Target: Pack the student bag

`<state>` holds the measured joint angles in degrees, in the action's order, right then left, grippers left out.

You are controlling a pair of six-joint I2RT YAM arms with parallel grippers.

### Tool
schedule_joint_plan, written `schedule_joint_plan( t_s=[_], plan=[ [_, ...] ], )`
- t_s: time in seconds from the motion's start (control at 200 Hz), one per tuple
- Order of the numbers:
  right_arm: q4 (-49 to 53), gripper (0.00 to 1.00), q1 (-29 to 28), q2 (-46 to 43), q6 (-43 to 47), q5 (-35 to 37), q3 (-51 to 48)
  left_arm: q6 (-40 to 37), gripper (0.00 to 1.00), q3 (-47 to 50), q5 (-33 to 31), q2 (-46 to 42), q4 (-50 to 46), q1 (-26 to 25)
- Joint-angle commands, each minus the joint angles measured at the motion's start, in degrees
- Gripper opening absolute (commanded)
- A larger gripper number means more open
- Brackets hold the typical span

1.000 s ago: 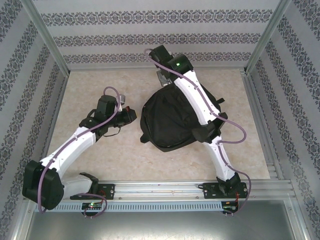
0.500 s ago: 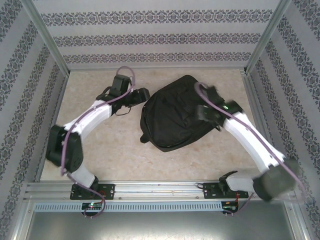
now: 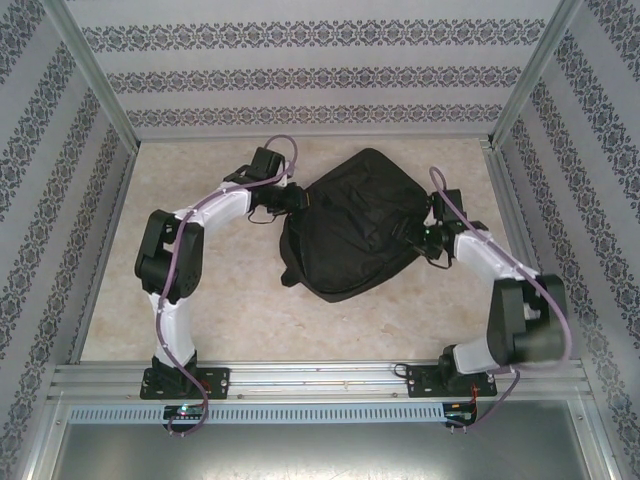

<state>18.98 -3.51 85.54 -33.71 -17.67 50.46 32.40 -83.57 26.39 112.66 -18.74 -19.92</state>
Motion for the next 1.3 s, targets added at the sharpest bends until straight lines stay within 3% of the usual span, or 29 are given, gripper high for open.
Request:
schedule_joint_plan(
  t_s=[0.0, 0.115, 0.285, 0.38, 0.475, 0.694, 0.874, 1.044, 1.209, 1.299],
  plan=[
    [-5.59, 0.56, -0.53, 6.52, 5.24, -4.28, 9.67, 3.99, 0.13, 8.84, 0.53, -6.23, 2.11, -0.47],
    [1.59, 0.55, -3.51, 13.77, 11.39, -1.75, 22.18, 12.52, 0.07, 22.98, 2.92, -14.92, 13.53, -0.62],
    [13.42, 0.57, -8.73, 19.94, 18.67, 6.42, 36.11, 21.58, 0.09, 37.15, 6.01, -23.89, 24.79, -2.6],
    [14.96, 0.64, -11.81, 15.1, 20.28, 16.8, 34.04, 22.67, 0.22, 40.16, 5.74, -27.66, 25.5, -3.71],
    [15.02, 0.64, -14.57, 7.14, 19.99, 18.52, 29.57, 22.79, 0.43, 42.1, 5.46, -30.45, 25.68, -4.79],
    [14.61, 0.59, -19.54, -8.8, 14.54, 11.01, 19.81, 25.38, 0.45, 43.09, 8.13, -30.26, 31.79, -10.59],
    [16.53, 0.43, -23.86, -15.92, 10.85, 8.84, 14.52, 22.35, 0.38, 45.05, 6.52, -36.36, 27.51, -12.77],
    [20.61, 0.25, -29.98, -15.2, 5.21, 5.97, 14.68, 17.96, 0.29, 46.42, 2.64, -44.36, 17.29, -12.61],
    [18.59, 0.29, -37.27, -12.58, -2.84, 11.07, 14.98, 16.57, 0.29, 47.86, 0.09, -47.33, 13.17, -11.56],
    [23.47, 0.33, -39.42, -7.44, -8.76, 15.67, 19.4, 16.95, 0.33, 48.51, -1.09, -47.24, 11.99, -10.25]
  ],
)
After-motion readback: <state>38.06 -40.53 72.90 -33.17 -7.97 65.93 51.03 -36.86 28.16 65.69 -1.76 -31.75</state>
